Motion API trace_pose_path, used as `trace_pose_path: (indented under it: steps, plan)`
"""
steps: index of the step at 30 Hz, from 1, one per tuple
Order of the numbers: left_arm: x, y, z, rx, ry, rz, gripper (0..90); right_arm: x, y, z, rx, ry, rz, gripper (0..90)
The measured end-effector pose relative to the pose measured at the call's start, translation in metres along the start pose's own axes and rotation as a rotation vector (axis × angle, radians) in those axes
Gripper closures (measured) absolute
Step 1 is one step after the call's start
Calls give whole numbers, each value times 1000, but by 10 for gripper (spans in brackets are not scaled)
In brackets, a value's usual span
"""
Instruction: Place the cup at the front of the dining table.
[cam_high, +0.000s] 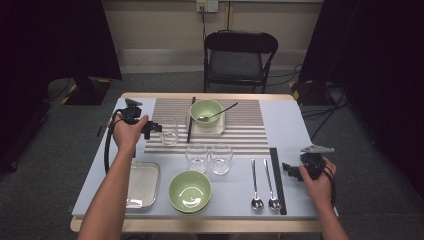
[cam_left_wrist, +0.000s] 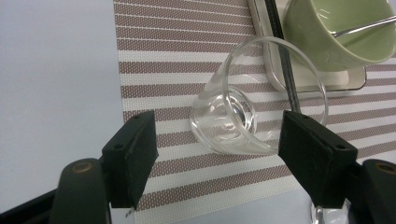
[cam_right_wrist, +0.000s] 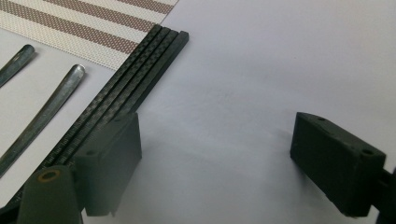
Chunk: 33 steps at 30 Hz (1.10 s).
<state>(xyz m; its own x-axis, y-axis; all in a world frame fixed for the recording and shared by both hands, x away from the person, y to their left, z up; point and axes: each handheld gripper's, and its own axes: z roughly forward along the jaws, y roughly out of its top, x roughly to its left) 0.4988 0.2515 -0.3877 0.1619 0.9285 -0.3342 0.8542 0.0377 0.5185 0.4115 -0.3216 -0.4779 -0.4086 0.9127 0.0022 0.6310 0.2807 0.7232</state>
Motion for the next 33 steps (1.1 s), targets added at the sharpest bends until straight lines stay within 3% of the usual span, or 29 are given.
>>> trace_pose_path:
  steps: [8, 14, 16, 25, 33]
  plan:
    - [2, -2, -9, -2, -5, 14, 280, 0, 0, 0, -2, 2, 4, 150]
    - [3, -5, -16, -5, -9, 10, 279, -1, 0, 1, -3, 3, 4, 150]
    - [4, -7, -18, -15, -29, -6, 279, -1, -1, 1, -3, 4, 3, 150]
    - [18, -15, -23, -3, -6, -16, 279, -1, 0, 1, -3, 5, 3, 150]
    - [16, -16, -25, -11, -14, -17, 279, -1, 0, 0, -3, 4, 3, 150]
